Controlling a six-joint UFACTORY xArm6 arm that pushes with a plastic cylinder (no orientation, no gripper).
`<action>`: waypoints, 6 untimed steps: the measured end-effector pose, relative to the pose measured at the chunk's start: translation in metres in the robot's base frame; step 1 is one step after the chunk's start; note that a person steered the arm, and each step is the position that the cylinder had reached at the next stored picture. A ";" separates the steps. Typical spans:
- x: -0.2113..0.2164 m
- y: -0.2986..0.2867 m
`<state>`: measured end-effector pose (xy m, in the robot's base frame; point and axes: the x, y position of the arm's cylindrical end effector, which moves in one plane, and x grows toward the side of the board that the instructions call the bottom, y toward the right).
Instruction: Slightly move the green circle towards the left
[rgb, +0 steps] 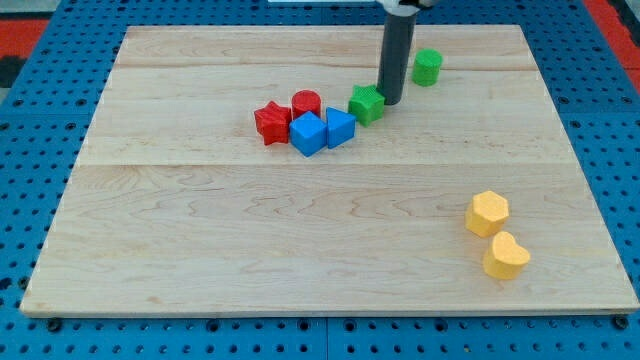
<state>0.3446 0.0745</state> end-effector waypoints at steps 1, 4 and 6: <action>0.000 0.090; -0.067 -0.043; -0.095 -0.103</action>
